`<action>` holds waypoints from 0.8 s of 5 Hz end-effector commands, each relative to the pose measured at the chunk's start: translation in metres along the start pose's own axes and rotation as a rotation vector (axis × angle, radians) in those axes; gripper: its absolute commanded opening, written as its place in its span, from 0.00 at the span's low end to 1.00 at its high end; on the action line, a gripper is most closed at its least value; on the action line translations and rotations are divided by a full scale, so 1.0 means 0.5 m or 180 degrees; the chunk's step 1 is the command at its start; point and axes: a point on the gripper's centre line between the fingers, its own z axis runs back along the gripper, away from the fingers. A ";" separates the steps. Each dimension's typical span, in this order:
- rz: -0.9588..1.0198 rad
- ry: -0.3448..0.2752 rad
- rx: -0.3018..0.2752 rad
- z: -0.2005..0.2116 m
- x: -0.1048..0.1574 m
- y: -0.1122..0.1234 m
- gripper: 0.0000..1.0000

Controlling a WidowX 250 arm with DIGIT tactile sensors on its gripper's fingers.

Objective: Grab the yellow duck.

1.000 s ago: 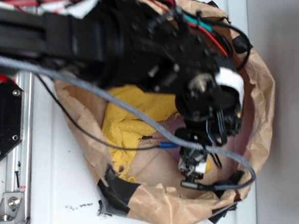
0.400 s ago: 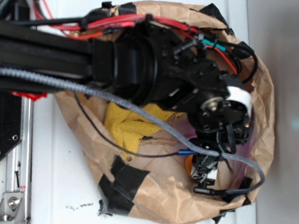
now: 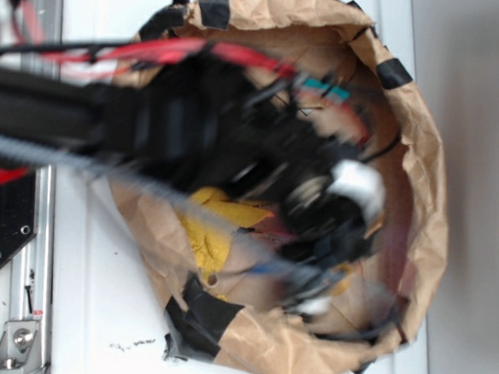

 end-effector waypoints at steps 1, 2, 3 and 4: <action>-0.0197 0.0154 -0.0033 -0.024 -0.010 -0.047 1.00; -0.0369 0.0004 0.0084 -0.011 0.028 -0.034 1.00; -0.0435 -0.0040 0.0175 -0.012 0.060 -0.011 1.00; -0.0497 -0.0067 0.0255 -0.032 0.079 0.002 1.00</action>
